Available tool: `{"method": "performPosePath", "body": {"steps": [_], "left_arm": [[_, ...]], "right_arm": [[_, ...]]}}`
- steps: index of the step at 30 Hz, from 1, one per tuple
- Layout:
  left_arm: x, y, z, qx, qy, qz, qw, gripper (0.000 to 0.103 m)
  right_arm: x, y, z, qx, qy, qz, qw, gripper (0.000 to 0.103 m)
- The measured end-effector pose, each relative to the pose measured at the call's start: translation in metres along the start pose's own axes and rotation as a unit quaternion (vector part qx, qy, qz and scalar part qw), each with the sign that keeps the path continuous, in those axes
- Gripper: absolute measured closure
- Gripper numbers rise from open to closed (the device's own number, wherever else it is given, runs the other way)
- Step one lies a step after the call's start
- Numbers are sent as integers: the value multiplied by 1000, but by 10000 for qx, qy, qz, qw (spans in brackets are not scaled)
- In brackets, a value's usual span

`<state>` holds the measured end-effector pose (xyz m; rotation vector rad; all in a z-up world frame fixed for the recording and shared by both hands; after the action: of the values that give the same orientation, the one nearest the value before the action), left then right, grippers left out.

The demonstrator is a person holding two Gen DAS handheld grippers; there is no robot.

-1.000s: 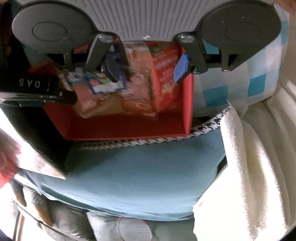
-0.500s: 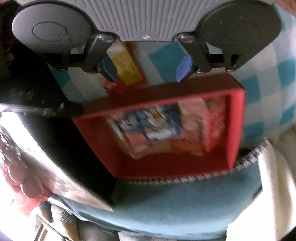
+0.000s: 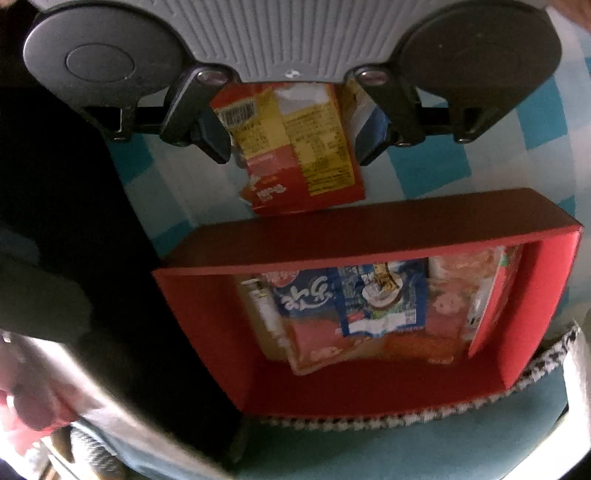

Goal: Organize snacks
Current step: 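Grasp the red-yellow Trolli bag with the left gripper while the right gripper reaches the silver-brown wrapper, then grasp the silver-brown chocolate wrapper with the right gripper while the left gripper holds the Trolli bag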

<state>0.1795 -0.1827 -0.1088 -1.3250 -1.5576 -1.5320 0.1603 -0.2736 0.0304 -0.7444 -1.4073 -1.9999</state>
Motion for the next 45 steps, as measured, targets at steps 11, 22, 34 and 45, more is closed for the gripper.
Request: {"method": "performPosePath", "body": {"steps": [11,22,34,45], "left_arm": [[19,-17,43,-297,316,-3,9991,53],[43,-61,115,-473,563,173,9971,53],[35,-58,117,-468,446,185,9977,43],[36,-65,115,-648,547,204,9962,39]], "right_arm": [[-6,-13,3,178,-63,246,9995,13],[-34,-84,26,338,-347,1147,9922,12],[-83,-113,9,-490,-770,1546,9838,15],[-65,-124,14,767,-1021,1570,9793,43]]}}
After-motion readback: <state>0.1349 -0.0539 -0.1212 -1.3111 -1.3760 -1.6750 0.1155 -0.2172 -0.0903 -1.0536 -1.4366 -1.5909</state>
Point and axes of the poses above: each gripper's, at about its wrist camera, not at the fingertips, and x roughly against the way its jaws point, z to its left, y to its top, the point moved 8 cm from there along -x, roughly the way its jaws point, and after that the axes turned 3 degrees about -x, right-handed, at the moved point
